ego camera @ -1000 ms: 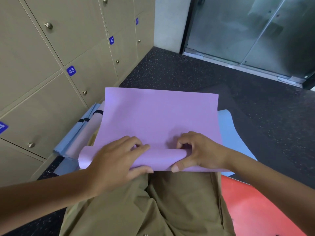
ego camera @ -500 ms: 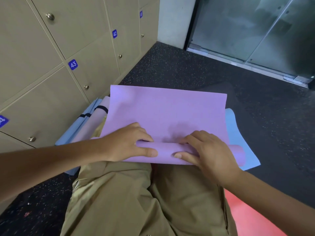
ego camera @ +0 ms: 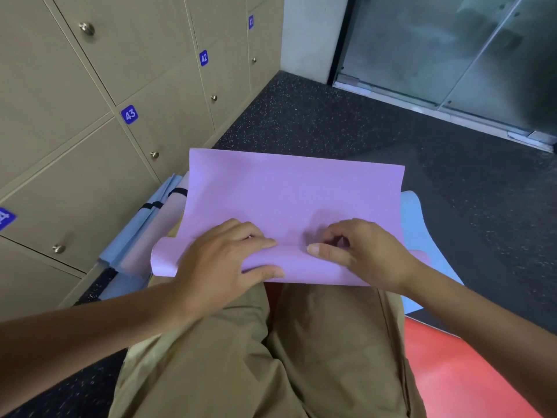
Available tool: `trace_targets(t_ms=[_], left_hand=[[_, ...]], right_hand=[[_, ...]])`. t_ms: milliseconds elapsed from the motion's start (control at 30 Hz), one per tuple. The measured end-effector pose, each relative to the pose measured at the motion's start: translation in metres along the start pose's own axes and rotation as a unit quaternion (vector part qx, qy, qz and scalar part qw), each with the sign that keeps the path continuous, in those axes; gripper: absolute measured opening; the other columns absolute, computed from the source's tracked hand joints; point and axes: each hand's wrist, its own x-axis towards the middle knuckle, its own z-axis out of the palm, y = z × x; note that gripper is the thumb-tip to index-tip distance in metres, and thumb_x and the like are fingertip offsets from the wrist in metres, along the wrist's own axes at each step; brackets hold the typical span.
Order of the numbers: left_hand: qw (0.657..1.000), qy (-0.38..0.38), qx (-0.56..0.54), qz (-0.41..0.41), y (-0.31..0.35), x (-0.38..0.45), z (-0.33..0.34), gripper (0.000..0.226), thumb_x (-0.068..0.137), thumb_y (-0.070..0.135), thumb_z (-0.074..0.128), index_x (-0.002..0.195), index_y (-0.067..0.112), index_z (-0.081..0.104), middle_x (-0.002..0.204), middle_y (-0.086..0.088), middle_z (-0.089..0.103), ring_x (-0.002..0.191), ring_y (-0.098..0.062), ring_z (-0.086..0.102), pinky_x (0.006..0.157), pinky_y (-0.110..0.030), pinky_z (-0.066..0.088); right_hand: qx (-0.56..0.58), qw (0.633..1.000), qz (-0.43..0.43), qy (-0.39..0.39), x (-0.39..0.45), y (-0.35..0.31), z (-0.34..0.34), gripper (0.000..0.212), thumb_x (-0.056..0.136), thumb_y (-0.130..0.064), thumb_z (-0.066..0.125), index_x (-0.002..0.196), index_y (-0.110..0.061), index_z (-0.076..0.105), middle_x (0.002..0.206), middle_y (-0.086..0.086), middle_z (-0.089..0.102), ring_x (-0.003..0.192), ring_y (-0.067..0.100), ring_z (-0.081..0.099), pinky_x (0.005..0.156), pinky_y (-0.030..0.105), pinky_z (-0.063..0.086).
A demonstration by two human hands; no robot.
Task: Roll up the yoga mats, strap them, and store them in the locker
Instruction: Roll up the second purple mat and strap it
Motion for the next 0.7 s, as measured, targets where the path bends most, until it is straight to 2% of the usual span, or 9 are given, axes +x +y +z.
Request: trace_targets(t_ms=[100,233,333,433,500,600,700], left_hand=[[0.997,-0.055,-0.044,-0.029,-0.004,0.011,-0.003,0.055,0.087,0.075,0.051,0.114,0.035,0.076,0.103,0.022,0.064,0.095,-0.002,0.056,0.077,-0.027,0.049],[0.975,-0.153,-0.127,-0.103,-0.013,0.033,-0.007,0.052,0.080,0.080,0.055,0.107,0.041,0.075,0.103,0.024,0.067,0.101,0.002,0.061,0.090,-0.031,0.049],[0.938,-0.220,-0.221,-0.152,-0.017,0.052,-0.012,0.025,0.085,0.059,0.073,0.094,0.036,0.079,0.095,0.025,0.072,0.092,0.006,0.063,0.085,-0.025,0.046],[0.924,-0.254,-0.243,-0.152,-0.019,0.063,-0.013,0.023,0.088,0.051,0.073,0.090,0.029,0.080,0.088,0.018,0.074,0.077,0.004,0.061,0.078,-0.025,0.046],[0.939,-0.215,-0.226,-0.143,-0.020,0.063,-0.010,0.029,0.088,0.057,0.071,0.091,0.029,0.079,0.088,0.013,0.073,0.081,-0.003,0.062,0.082,-0.032,0.051],[0.986,-0.078,-0.135,-0.065,-0.019,0.054,-0.003,0.035,0.090,0.062,0.059,0.094,0.031,0.076,0.090,0.014,0.066,0.088,-0.007,0.061,0.080,-0.035,0.052],[1.000,0.022,-0.018,0.000,-0.014,0.037,0.004,0.044,0.095,0.060,0.051,0.104,0.026,0.077,0.098,0.014,0.068,0.092,-0.010,0.060,0.077,-0.034,0.052]], right_hand=[[-0.086,0.990,-0.053,0.103,0.000,0.007,0.008,0.045,0.090,-0.072,0.051,0.077,-0.031,0.062,0.074,-0.014,0.058,0.077,0.008,0.047,0.066,0.021,0.036],[-0.204,0.947,-0.078,0.235,-0.006,0.007,0.025,0.047,0.098,-0.058,0.045,0.080,-0.019,0.065,0.076,-0.002,0.060,0.070,0.023,0.052,0.064,0.041,0.045],[-0.228,0.931,-0.065,0.277,-0.008,0.006,0.035,0.051,0.101,-0.054,0.043,0.078,-0.016,0.066,0.074,0.003,0.060,0.067,0.026,0.052,0.062,0.042,0.045],[-0.181,0.944,-0.037,0.272,0.002,0.007,0.031,0.055,0.097,-0.061,0.045,0.072,-0.016,0.066,0.068,0.001,0.058,0.065,0.024,0.053,0.060,0.038,0.045],[-0.163,0.955,-0.008,0.247,0.010,0.005,0.026,0.057,0.095,-0.065,0.044,0.065,-0.019,0.060,0.064,-0.002,0.054,0.063,0.022,0.052,0.056,0.034,0.040],[-0.125,0.975,0.048,0.180,0.021,0.003,0.017,0.052,0.094,-0.066,0.048,0.056,-0.031,0.043,0.056,-0.009,0.044,0.059,0.014,0.045,0.051,0.029,0.029],[-0.088,0.983,0.081,0.140,0.033,0.007,0.008,0.060,0.093,-0.064,0.054,0.051,-0.025,0.040,0.049,-0.004,0.042,0.053,0.011,0.044,0.050,0.030,0.028]])
